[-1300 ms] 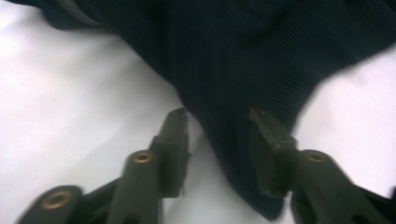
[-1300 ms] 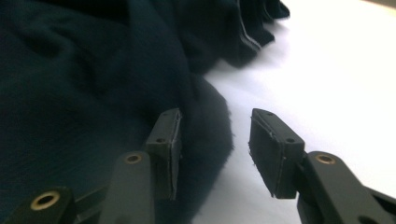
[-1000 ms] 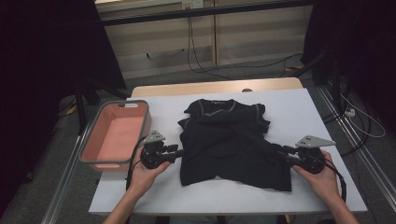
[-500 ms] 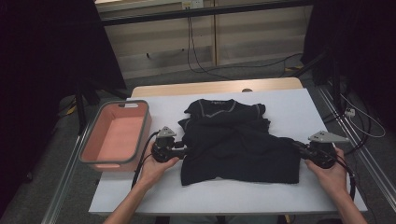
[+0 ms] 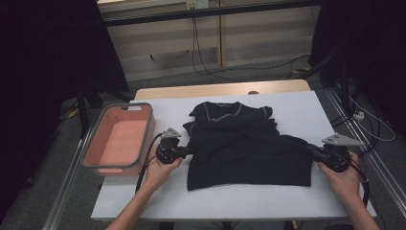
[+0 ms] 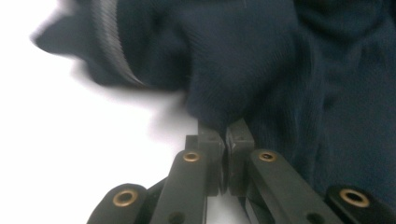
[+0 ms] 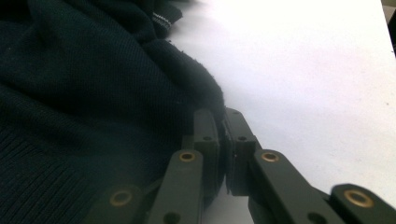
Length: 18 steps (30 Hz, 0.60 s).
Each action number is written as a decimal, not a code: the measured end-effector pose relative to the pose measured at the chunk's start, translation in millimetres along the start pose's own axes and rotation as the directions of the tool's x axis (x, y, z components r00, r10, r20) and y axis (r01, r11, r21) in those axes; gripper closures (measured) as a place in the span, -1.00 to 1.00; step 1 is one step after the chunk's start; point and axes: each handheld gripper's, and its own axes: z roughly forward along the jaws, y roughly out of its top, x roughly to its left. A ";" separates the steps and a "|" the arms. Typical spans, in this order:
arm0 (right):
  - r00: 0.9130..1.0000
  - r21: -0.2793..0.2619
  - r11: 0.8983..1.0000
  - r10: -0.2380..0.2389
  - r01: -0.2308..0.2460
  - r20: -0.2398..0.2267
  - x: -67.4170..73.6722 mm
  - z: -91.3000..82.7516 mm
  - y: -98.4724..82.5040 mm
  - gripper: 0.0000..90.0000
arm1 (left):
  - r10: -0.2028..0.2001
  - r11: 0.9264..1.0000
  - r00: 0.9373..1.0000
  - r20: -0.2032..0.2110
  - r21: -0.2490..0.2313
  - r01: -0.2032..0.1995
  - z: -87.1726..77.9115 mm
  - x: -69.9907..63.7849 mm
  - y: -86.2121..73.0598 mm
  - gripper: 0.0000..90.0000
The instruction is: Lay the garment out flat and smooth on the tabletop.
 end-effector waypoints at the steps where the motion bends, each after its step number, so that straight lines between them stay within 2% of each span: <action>1: 1.000 -0.002 1.000 0.002 -0.002 0.001 0.3 0.0 0.3 0.90 | -0.012 1.000 1.000 -0.013 -0.022 0.012 -6.2 2.8 3.0 0.96; 5: 1.000 -0.008 1.000 0.004 -0.004 -0.004 1.3 -0.1 2.0 0.90 | -0.014 0.998 0.998 -0.061 -0.056 0.011 -21.2 7.6 14.3 0.97; 8: 1.000 -0.008 1.000 0.004 -0.004 -0.003 1.4 0.0 2.7 0.90 | 0.003 0.999 0.994 -0.112 -0.043 -0.008 -22.0 5.9 24.1 0.97; 10: 1.000 -0.009 1.000 0.000 0.001 0.017 0.1 -0.1 3.5 0.90 | -0.003 0.999 0.992 -0.126 -0.045 -0.003 -19.3 7.9 29.8 0.97; 13: 0.998 -0.013 1.000 -0.008 0.009 0.066 -4.9 -0.2 5.6 0.90 | -0.008 0.998 0.996 -0.092 -0.062 0.002 -10.0 10.3 31.9 0.96; 14: 0.998 -0.012 1.000 0.007 -0.006 0.068 -8.2 0.5 5.9 0.90 | -0.008 0.998 0.996 -0.084 -0.061 0.003 -6.8 10.3 31.0 0.94; 15: 0.997 -0.011 1.000 0.013 -0.012 0.080 -11.1 1.2 5.7 0.91 | -0.007 0.998 0.997 -0.081 -0.057 0.003 -4.0 9.8 30.0 0.88; 16: 0.996 -0.007 1.000 0.012 -0.012 0.089 -14.0 2.3 5.4 0.91 | -0.003 0.999 0.996 -0.087 -0.050 -0.001 -1.6 8.7 28.9 0.74; 18: 0.995 0.002 1.000 0.026 -0.027 0.098 -18.5 4.1 3.5 0.91 | 0.027 0.999 0.995 -0.093 -0.031 -0.030 0.2 6.5 26.0 0.48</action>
